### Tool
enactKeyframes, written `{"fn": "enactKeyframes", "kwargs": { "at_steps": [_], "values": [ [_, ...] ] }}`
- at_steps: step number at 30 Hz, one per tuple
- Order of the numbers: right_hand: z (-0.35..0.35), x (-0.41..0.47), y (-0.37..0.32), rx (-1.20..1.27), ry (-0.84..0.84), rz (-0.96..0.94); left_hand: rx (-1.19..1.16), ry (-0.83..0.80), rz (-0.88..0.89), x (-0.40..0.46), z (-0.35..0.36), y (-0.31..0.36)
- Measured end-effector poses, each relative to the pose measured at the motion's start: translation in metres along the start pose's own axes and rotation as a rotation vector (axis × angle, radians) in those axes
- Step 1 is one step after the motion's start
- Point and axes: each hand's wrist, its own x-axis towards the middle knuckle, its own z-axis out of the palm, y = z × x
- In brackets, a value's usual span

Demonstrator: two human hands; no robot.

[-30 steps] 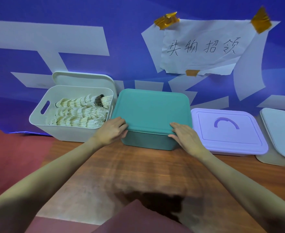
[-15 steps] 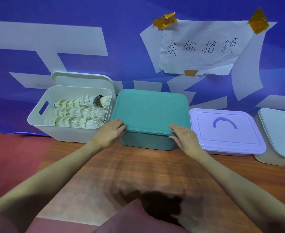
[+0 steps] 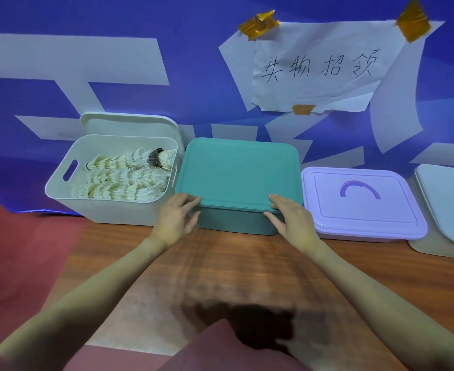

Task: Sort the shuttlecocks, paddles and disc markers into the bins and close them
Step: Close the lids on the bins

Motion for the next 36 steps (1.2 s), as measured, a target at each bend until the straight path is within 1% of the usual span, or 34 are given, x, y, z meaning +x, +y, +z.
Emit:
{"fn": "enactKeyframes", "kwargs": {
  "at_steps": [4,8,11,16,22,25,32,36],
  "values": [
    [0.001,0.001,-0.007,0.061,-0.008,0.085,-0.056,-0.046,-0.094,-0.001,-0.002,0.007],
    [0.003,0.011,-0.015,0.045,-0.008,0.103,-0.137,-0.077,-0.205,0.005,-0.01,0.013],
    [0.003,0.025,-0.028,0.06,-0.003,0.068,-0.21,-0.025,-0.29,0.004,-0.019,0.016],
    [0.011,0.052,-0.064,0.111,-0.004,0.016,-0.144,0.052,-0.304,-0.011,-0.043,-0.01],
    [0.045,0.082,-0.118,0.083,-0.14,0.014,-0.106,0.083,-0.391,-0.013,-0.067,-0.08],
    [0.067,0.099,-0.148,0.072,-0.181,0.035,-0.112,0.082,-0.393,-0.011,-0.077,-0.125],
    [0.115,0.172,-0.212,0.09,-0.203,0.178,-0.133,0.069,-0.348,0.017,-0.116,-0.246],
    [0.13,0.225,-0.227,0.064,-0.195,0.224,-0.077,0.029,-0.404,0.048,-0.131,-0.31]
  ]
}}
